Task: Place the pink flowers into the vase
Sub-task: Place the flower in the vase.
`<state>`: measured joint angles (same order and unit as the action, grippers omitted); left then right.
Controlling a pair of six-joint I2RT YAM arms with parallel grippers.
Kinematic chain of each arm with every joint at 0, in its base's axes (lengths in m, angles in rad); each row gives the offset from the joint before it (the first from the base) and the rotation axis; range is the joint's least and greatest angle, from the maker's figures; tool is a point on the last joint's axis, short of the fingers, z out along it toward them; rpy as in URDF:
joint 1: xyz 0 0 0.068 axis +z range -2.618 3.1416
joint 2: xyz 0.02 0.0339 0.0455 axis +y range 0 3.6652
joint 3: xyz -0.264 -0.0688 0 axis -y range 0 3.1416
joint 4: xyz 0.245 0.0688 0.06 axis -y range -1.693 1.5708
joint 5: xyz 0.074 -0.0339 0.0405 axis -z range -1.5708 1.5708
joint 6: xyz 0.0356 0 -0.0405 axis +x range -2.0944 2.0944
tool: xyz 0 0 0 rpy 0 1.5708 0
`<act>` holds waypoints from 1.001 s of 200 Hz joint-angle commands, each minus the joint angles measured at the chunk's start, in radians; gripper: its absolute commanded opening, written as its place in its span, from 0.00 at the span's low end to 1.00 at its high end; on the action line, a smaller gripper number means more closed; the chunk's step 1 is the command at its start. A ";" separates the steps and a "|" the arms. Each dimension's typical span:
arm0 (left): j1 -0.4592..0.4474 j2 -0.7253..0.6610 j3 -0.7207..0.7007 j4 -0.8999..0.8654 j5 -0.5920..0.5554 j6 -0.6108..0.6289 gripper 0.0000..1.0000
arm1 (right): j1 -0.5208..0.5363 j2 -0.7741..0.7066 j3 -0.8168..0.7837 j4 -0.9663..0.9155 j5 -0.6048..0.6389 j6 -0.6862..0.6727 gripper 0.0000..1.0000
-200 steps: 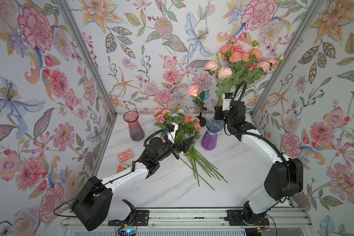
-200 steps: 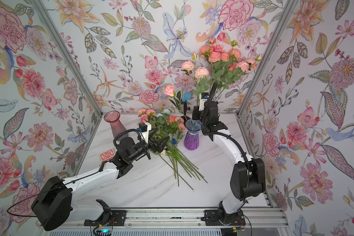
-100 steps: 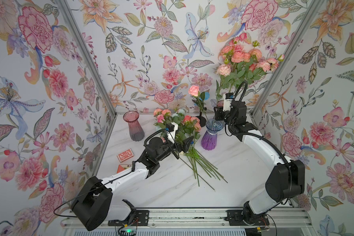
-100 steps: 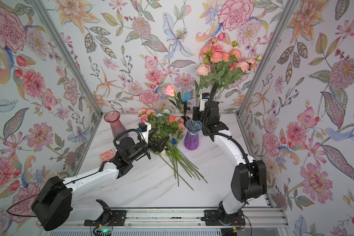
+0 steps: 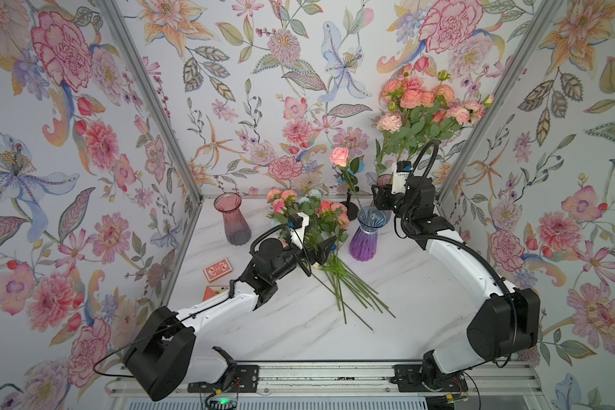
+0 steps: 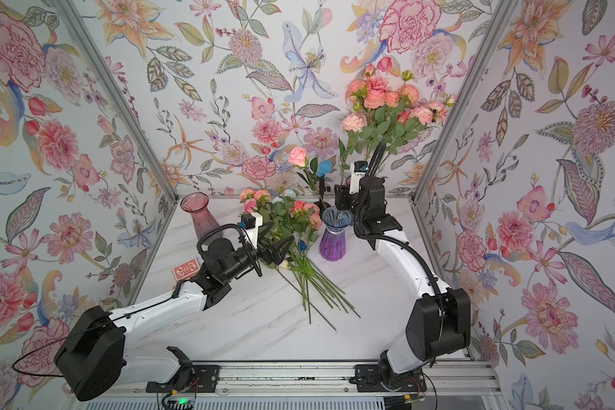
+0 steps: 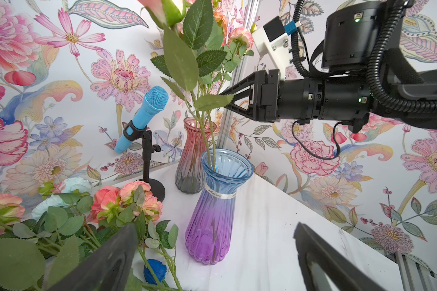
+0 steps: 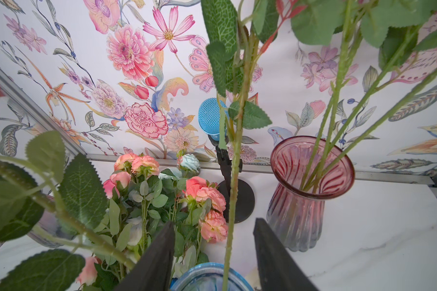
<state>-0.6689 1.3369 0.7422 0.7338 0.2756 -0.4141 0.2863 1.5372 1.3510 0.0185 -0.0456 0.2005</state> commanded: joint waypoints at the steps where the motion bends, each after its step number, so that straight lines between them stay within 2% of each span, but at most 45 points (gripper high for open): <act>1: -0.013 0.004 0.020 0.000 -0.017 0.024 1.00 | -0.004 -0.040 -0.018 0.002 -0.006 0.005 0.59; 58: -0.012 0.011 0.020 0.003 -0.026 0.021 1.00 | -0.003 -0.076 -0.042 0.004 -0.007 0.013 0.76; 72: -0.012 0.016 0.020 0.003 -0.030 0.018 1.00 | -0.003 -0.092 -0.056 0.006 -0.007 0.016 0.83; 87: -0.013 0.020 0.020 0.001 -0.034 0.019 1.00 | -0.003 -0.111 -0.069 0.006 -0.003 0.019 0.87; 107: -0.012 0.034 0.027 -0.019 -0.053 0.021 1.00 | -0.003 -0.146 -0.091 0.002 0.005 0.020 1.00; 155: -0.012 0.128 0.080 -0.117 -0.101 -0.040 1.00 | 0.001 -0.267 -0.181 -0.024 0.010 0.030 0.99; 200: -0.006 0.377 0.325 -0.406 -0.007 -0.153 1.00 | 0.023 -0.407 -0.295 -0.062 -0.011 0.020 0.99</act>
<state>-0.6708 1.6146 0.9588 0.5129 0.2077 -0.4889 0.2932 1.1984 1.1038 -0.0139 -0.0452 0.2180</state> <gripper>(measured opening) 0.998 0.993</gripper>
